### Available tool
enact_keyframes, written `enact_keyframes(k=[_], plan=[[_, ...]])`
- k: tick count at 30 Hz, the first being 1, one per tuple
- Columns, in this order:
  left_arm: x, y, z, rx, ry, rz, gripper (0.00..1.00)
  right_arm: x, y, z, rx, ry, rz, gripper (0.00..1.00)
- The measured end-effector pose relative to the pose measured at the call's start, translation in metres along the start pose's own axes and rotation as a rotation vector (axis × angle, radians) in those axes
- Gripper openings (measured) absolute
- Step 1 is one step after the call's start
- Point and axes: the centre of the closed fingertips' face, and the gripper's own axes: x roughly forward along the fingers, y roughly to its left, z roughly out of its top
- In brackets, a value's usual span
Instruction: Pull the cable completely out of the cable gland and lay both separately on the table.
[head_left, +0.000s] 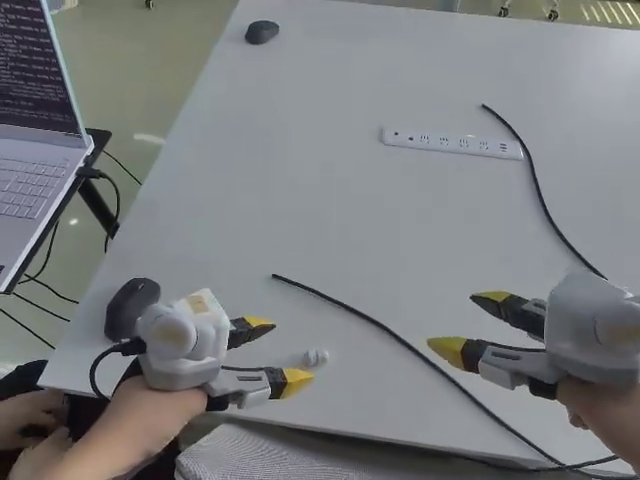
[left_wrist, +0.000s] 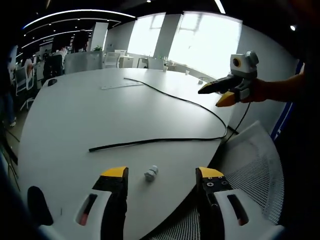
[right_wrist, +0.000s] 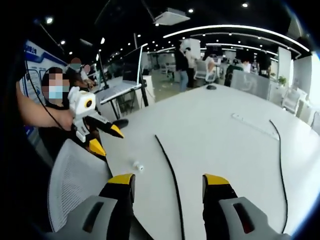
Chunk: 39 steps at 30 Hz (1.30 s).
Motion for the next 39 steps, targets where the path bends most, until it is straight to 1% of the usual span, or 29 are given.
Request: enact_keyframes(k=[3, 5, 7, 8, 10, 13, 14, 15, 16, 19, 21, 22, 24, 26, 27, 28, 29, 31, 32, 33, 36, 38, 39], plan=[[-0.007, 0.000, 0.001, -0.007, -0.007, 0.020, 0.58, -0.006, 0.001, -0.008, 0.021, 0.001, -0.006, 0.55], [-0.011, -0.003, 0.004, -0.014, -0.018, 0.017, 0.58, -0.012, 0.001, -0.015, 0.041, -0.004, -0.010, 0.57], [-0.013, -0.005, 0.004, -0.026, -0.019, 0.010, 0.59, -0.014, 0.001, -0.022, 0.068, -0.006, -0.012, 0.59], [-0.014, -0.006, 0.004, -0.031, -0.018, 0.008, 0.59, -0.015, 0.001, -0.024, 0.067, -0.003, -0.014, 0.60], [-0.016, -0.003, 0.004, -0.018, -0.019, 0.023, 0.61, -0.018, 0.001, -0.028, 0.079, -0.007, -0.016, 0.63], [-0.020, -0.001, 0.004, -0.031, -0.022, 0.036, 0.65, -0.022, 0.005, -0.036, 0.095, -0.009, -0.005, 0.66], [-0.021, -0.001, 0.003, -0.032, -0.021, 0.040, 0.66, -0.023, 0.006, -0.039, 0.089, -0.001, -0.001, 0.67], [-0.022, -0.001, 0.002, -0.034, -0.015, 0.043, 0.67, -0.024, 0.009, -0.044, 0.073, 0.018, 0.010, 0.68], [-0.023, -0.002, 0.002, -0.036, -0.013, 0.043, 0.68, -0.025, 0.011, -0.047, 0.079, 0.022, 0.021, 0.70], [-0.025, -0.004, 0.000, -0.044, -0.004, 0.044, 0.69, -0.028, 0.011, -0.059, 0.096, 0.048, 0.028, 0.72], [-0.024, -0.005, 0.000, -0.045, -0.002, 0.041, 0.72, -0.029, 0.010, -0.063, 0.098, 0.052, 0.026, 0.74], [-0.023, -0.006, -0.001, -0.041, 0.005, 0.038, 0.73, -0.030, 0.011, -0.065, 0.103, 0.057, 0.029, 0.78], [-0.023, -0.006, -0.002, -0.042, 0.011, 0.038, 0.78, -0.031, 0.015, -0.067, 0.106, 0.064, 0.040, 0.83], [-0.022, -0.006, -0.001, -0.049, 0.010, 0.034, 0.82, -0.031, 0.017, -0.069, 0.109, 0.064, 0.056, 0.86], [-0.022, -0.006, -0.001, -0.051, 0.011, 0.032, 0.84, -0.031, 0.019, -0.069, 0.121, 0.060, 0.069, 0.89], [-0.022, -0.005, -0.001, -0.057, 0.011, 0.033, 0.86, -0.030, 0.018, -0.071, 0.131, 0.062, 0.072, 0.95], [-0.023, -0.006, -0.001, -0.066, 0.015, 0.029, 0.89, -0.030, 0.018, -0.071, 0.130, 0.063, 0.071, 0.96], [-0.024, -0.006, 0.000, -0.063, 0.011, 0.029, 0.91, -0.030, 0.016, -0.068, 0.138, 0.052, 0.071, 0.97], [-0.024, -0.006, 0.000, -0.062, 0.012, 0.029, 0.93, -0.030, 0.015, -0.066, 0.160, 0.036, 0.074, 0.99], [-0.024, -0.006, 0.000, -0.065, 0.015, 0.028, 0.94, -0.030, 0.015, -0.064, 0.170, 0.031, 0.080, 0.99], [-0.024, -0.007, 0.000, -0.089, 0.015, 0.019, 0.99, -0.030, 0.015, -0.064, 0.173, 0.034, 0.085, 0.99], [-0.024, -0.007, -0.002, -0.091, 0.022, 0.016, 0.99, -0.030, 0.017, -0.067, 0.171, 0.053, 0.097, 0.99], [-0.024, -0.008, -0.002, -0.091, 0.023, 0.016, 0.99, -0.029, 0.017, -0.069, 0.154, 0.061, 0.095, 0.99]])
